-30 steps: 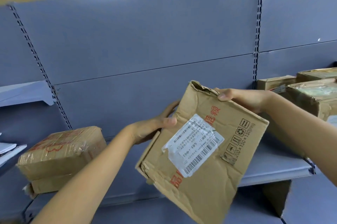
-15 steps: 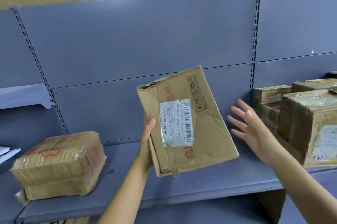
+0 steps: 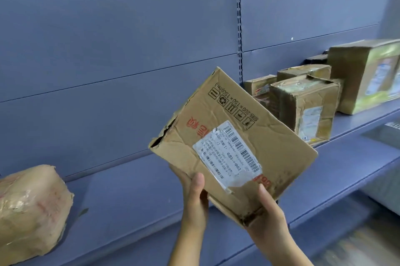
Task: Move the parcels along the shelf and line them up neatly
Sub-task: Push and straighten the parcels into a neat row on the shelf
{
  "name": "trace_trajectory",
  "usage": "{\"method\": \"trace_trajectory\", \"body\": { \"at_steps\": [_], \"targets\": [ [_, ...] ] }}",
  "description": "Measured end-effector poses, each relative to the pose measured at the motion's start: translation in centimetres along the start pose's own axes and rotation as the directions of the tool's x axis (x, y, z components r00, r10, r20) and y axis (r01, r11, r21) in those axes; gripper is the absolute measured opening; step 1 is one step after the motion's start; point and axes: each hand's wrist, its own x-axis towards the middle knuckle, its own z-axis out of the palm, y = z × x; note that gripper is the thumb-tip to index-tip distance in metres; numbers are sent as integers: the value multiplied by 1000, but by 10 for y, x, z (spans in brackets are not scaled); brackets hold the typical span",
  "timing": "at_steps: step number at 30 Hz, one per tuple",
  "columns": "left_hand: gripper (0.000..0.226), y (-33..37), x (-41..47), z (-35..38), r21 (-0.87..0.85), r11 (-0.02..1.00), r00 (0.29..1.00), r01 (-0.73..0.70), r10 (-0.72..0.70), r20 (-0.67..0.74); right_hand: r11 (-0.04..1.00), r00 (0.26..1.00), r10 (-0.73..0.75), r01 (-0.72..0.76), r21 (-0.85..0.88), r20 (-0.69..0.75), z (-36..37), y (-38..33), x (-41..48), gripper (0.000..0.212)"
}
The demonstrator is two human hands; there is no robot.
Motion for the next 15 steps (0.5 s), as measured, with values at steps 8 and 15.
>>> {"method": "trace_trajectory", "body": {
  "at_steps": [8, 15],
  "targets": [
    [106, 20, 1, 59, -246, 963, 994, -107, 104, -27, 990, 971, -65, 34, -139, -230, -51, -61, -35, 110],
    [67, -15, -5, 134, 148, 987, 962, 68, -104, 253, 966, 923, -192, 117, -230, -334, -120, -153, -71, 120]
  ]
}}
